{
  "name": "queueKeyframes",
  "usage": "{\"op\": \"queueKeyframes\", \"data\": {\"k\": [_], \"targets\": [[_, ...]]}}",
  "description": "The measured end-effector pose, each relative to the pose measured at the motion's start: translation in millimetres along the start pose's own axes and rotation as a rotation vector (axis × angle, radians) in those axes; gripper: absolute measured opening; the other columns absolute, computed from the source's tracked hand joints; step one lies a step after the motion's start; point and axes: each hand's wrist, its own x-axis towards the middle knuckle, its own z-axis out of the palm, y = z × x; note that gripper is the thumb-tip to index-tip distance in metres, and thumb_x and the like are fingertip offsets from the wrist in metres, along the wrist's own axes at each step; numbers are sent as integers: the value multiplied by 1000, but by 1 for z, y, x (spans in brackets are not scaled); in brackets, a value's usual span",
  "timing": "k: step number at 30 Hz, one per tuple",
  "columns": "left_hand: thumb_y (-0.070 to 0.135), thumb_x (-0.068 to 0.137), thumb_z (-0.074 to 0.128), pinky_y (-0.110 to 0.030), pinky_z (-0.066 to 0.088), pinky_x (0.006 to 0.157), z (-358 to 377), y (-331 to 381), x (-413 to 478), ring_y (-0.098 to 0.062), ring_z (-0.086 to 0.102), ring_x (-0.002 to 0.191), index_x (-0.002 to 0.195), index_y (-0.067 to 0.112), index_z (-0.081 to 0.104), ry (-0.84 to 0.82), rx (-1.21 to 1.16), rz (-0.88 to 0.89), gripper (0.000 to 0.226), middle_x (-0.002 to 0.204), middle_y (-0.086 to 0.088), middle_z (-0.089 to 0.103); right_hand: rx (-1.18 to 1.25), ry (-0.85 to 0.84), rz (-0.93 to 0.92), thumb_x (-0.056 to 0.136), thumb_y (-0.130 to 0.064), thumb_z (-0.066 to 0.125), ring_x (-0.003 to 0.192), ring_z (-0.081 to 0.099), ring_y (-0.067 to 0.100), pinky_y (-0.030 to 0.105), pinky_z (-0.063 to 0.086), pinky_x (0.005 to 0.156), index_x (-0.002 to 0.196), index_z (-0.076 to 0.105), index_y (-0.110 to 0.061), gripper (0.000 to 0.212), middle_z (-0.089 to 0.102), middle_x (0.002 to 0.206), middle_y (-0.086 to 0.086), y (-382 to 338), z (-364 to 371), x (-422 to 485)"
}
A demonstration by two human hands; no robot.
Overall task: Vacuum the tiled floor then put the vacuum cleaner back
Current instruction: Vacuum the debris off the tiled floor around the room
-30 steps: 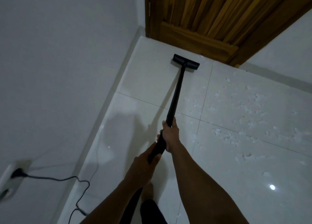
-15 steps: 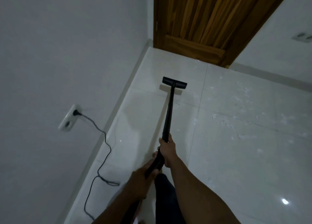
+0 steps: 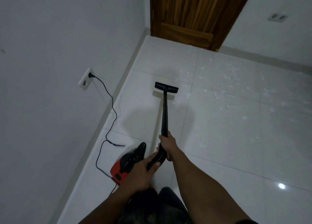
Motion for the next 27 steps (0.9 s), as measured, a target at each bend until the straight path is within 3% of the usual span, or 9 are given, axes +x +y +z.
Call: {"op": "queueKeyframes", "data": {"k": [2, 5, 8, 14, 16, 18, 20, 23, 27], "targets": [[52, 100, 51, -49, 54, 94, 14, -10, -18, -34, 65, 109, 146, 56, 36, 13, 21, 21, 48, 124, -11, 69, -3, 4, 4, 107, -15, 54, 57, 51, 17, 28, 56, 50, 145, 49, -21, 39, 52, 77, 9, 21, -8, -14], [54, 98, 52, -47, 53, 96, 41, -24, -51, -23, 64, 111, 143, 58, 40, 18, 37, 32, 46, 126, -6, 69, -6, 18, 6, 107, -16, 54, 55, 53, 18, 27, 54, 48, 145, 49, -21, 39, 53, 76, 9, 56, -27, -43], [57, 97, 49, -32, 50, 103, 72, -42, -84, -2, 61, 117, 133, 70, 37, -20, 57, 69, 40, 131, 13, 66, -5, 15, 8, 107, -16, 53, 56, 52, 20, 25, 52, 45, 145, 48, -21, 39, 52, 76, 10, 95, -49, -72], [57, 98, 52, 2, 37, 90, 135, -62, -171, 24, 48, 117, 122, 81, 37, -75, 8, 100, 38, 117, 53, 53, -26, 31, 14, 107, -14, 53, 60, 53, 21, 26, 53, 47, 144, 48, -19, 38, 54, 79, 12, 175, -91, -144], [58, 97, 53, 3, 38, 86, 150, -67, -198, 20, 55, 112, 122, 82, 37, -94, 5, 84, 38, 110, 53, 55, -29, 35, 24, 107, -13, 53, 60, 52, 21, 26, 53, 46, 143, 48, -19, 37, 53, 77, 12, 200, -101, -165], [56, 97, 53, -13, 52, 74, 164, -80, -221, 3, 65, 81, 129, 76, 39, -103, -33, 43, 40, 95, 23, 74, -35, 46, 31, 107, -13, 53, 61, 53, 21, 27, 53, 47, 143, 48, -17, 36, 54, 79, 12, 226, -106, -182], [56, 97, 54, -32, 54, 59, 174, -96, -245, -11, 57, 63, 133, 71, 41, -108, -49, -7, 41, 82, -6, 73, -36, 53, 49, 107, -13, 53, 63, 54, 20, 29, 55, 51, 144, 49, -15, 37, 55, 83, 13, 252, -108, -198], [62, 94, 55, -28, 43, 46, 184, -115, -278, -14, 51, 58, 129, 74, 42, -155, -82, -44, 40, 64, 5, 62, -32, 44, 70, 107, -13, 53, 64, 55, 21, 31, 55, 55, 146, 46, -16, 40, 55, 85, 13, 291, -109, -222], [61, 95, 54, -29, 42, 47, 195, -143, -319, -16, 49, 58, 131, 72, 42, -219, -64, -41, 40, 64, 10, 62, -25, 57, 108, 107, -13, 54, 62, 55, 21, 32, 55, 55, 143, 49, -10, 37, 55, 81, 13, 338, -108, -252]]}}
